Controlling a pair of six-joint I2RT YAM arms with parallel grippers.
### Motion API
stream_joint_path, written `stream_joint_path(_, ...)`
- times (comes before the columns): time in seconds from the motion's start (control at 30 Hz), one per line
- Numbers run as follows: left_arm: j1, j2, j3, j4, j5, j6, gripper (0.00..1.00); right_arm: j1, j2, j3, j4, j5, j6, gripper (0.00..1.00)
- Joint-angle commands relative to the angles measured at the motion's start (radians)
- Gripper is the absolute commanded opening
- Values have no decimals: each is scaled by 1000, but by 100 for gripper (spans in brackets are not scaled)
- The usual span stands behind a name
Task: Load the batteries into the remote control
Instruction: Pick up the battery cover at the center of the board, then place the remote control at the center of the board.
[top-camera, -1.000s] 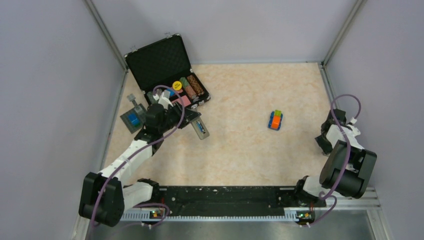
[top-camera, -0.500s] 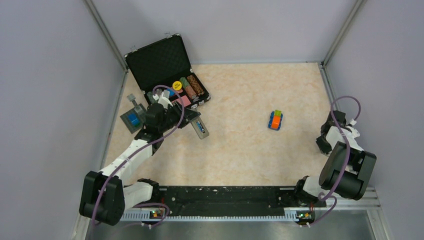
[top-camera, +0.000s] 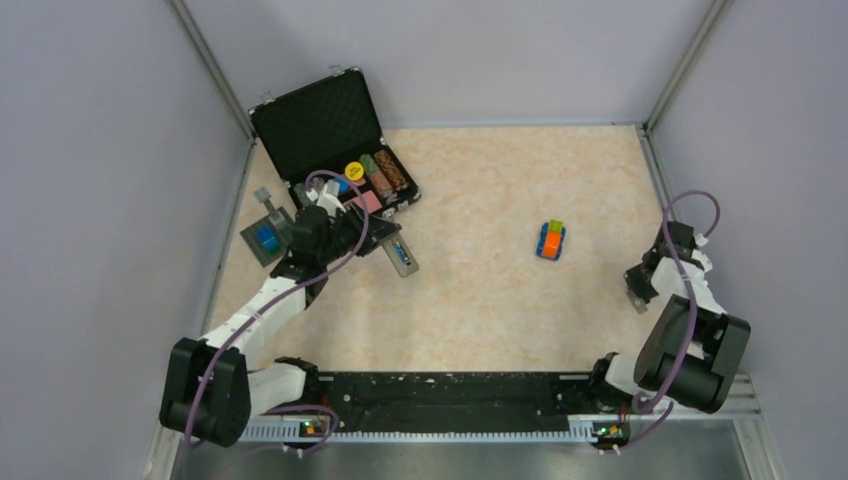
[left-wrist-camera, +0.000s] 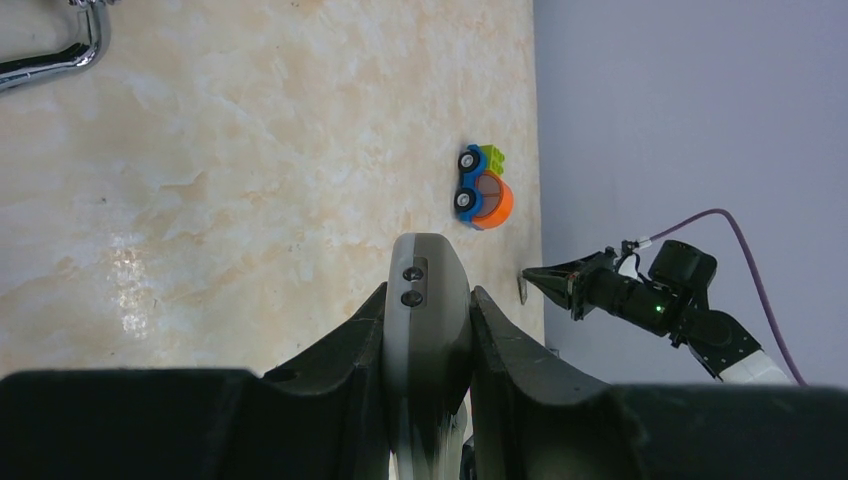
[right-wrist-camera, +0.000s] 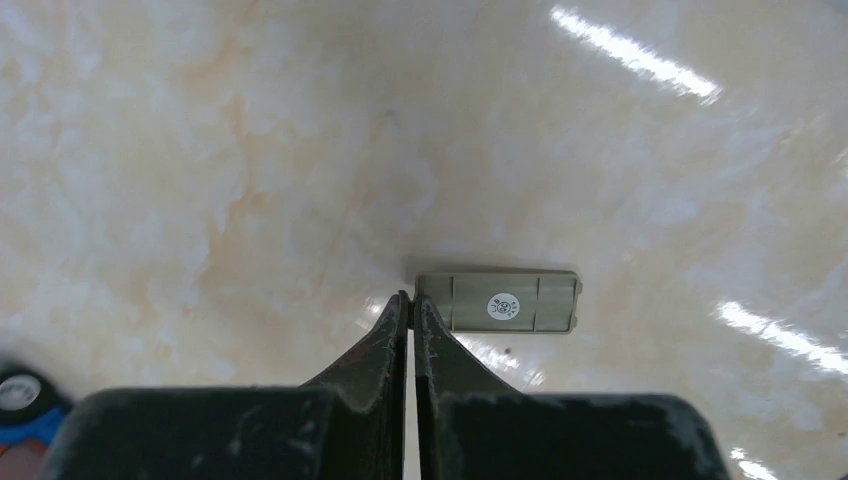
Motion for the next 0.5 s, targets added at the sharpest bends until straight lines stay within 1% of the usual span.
stream_joint_path(0.0,6,29,17,77,41,-15,0,8,-136,-32,-5,-240,54,0)
stream_joint_path(0.07,6,54,19,96,61,-32,0,40,-198,-40,-15,-320,83,0)
stream_joint_path(0.23,5,106,-15,199,86,-114,0,154,-343,-36,-51,-430,177,0)
stream_joint_path(0.4,-1,133,-81,304,55,-204,0,277,-419,-5,-65,-509,242,0)
stream_joint_path(0.47,-5,134,-103,336,26,-234,0,322,-442,4,-32,-529,282,0)
